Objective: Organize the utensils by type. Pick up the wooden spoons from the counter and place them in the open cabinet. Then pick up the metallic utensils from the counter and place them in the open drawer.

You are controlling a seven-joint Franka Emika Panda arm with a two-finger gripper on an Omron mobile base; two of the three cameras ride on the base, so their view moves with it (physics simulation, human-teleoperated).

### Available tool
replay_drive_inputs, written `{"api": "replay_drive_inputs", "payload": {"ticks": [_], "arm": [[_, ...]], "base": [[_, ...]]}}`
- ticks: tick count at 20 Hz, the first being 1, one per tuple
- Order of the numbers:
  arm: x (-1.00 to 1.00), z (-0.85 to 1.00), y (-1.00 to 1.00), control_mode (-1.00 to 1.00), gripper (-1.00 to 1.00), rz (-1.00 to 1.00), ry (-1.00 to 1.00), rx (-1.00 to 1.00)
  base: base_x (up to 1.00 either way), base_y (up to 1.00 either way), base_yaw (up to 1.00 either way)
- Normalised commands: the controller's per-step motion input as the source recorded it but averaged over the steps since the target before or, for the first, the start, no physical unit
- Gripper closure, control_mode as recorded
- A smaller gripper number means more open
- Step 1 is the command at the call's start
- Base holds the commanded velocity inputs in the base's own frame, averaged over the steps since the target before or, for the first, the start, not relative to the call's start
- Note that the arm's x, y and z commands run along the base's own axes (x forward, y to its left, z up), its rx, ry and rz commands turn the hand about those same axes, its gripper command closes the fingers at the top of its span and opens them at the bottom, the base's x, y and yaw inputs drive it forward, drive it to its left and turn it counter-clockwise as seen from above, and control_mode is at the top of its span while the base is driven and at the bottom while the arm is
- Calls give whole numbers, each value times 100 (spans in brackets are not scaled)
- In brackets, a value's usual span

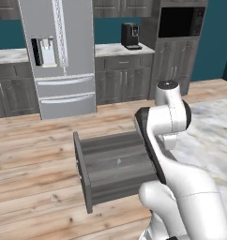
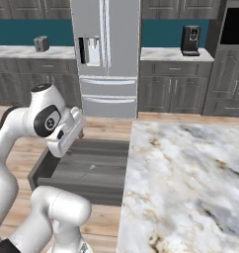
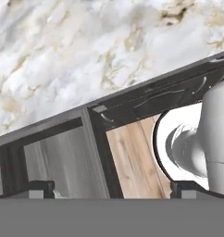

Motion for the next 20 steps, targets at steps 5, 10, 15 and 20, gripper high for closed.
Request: {"api": "replay_drive_inputs", "payload": {"ticks": [5, 10, 15, 20], "arm": [[4, -85, 0, -100, -100, 0, 0, 9], [-24, -20, 0, -100, -100, -3, -7, 12], [-33, 0, 0, -100, -100, -21, -13, 11], [-24, 0, 0, 100, -100, -21, -13, 12]], "base": [[0, 0, 0], [0, 0, 0], [0, 0, 0], [-9, -1, -6]]}}
